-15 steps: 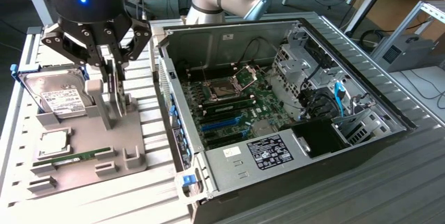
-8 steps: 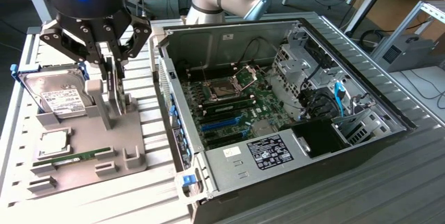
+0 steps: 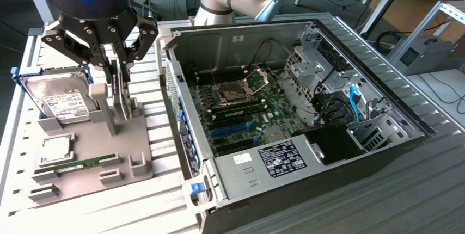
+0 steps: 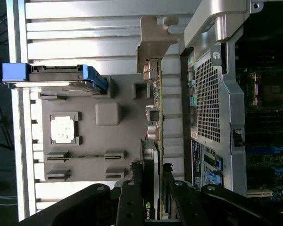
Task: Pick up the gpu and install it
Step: 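Pick up the gpu and move the gpu toward the slot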
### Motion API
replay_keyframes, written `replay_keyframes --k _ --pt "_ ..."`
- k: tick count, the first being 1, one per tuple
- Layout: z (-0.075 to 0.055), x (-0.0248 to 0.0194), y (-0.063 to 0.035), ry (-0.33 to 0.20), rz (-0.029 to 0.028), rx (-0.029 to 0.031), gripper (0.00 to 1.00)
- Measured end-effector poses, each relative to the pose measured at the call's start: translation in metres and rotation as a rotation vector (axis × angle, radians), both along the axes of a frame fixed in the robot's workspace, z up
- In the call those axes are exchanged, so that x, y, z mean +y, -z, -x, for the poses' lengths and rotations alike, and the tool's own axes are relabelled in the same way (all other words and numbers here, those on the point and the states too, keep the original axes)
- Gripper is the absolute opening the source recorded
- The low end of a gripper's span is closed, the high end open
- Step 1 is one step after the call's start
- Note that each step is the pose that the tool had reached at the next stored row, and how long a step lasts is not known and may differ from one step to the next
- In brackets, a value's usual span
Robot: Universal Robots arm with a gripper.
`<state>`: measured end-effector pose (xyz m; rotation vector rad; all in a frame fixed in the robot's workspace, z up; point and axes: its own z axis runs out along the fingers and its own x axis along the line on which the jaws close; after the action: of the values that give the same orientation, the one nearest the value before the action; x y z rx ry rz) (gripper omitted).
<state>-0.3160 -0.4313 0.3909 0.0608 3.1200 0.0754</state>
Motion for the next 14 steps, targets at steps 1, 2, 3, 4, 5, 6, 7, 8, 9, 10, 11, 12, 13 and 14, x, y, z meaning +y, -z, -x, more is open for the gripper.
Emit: replay_keyframes --k 1,2,3,4,5,6,7,8,9,10,11,12,13,14 --pt "0.0 0.0 0.0 0.0 0.0 0.0001 0.27" --pt "0.0 0.0 0.0 0.0 0.0 0.0 0.27" --pt "0.0 0.0 0.0 0.0 -0.0001 0.0 0.27" --pt "-0.001 0.0 0.0 0.0 0.0 0.0001 0.27" --pt "-0.001 0.0 -0.0004 0.0 0.0001 0.0001 0.27" --pt "-0.001 0.0 -0.0013 0.0 0.0 0.0001 0.27" --pt "-0.001 0.0 -0.0033 0.0 0.0001 0.0001 0.27" --pt "-0.001 0.0 -0.0054 0.0 0.0 0.0 0.27" --pt "-0.001 0.0 -0.0084 0.0 0.0 0.0001 0.27" --pt "-0.001 0.0 -0.0113 0.0 0.0001 0.0001 0.27" --pt "-0.001 0.0 -0.0148 0.0 0.0 0.0001 0.27" --pt "-0.001 0.0 -0.0183 0.0 -0.0001 -0.0001 0.27" --pt "-0.001 0.0 -0.021 0.0 0.0 0.0 0.27" --pt "-0.001 0.0 -0.0241 0.0 0.0 0.0001 0.27"
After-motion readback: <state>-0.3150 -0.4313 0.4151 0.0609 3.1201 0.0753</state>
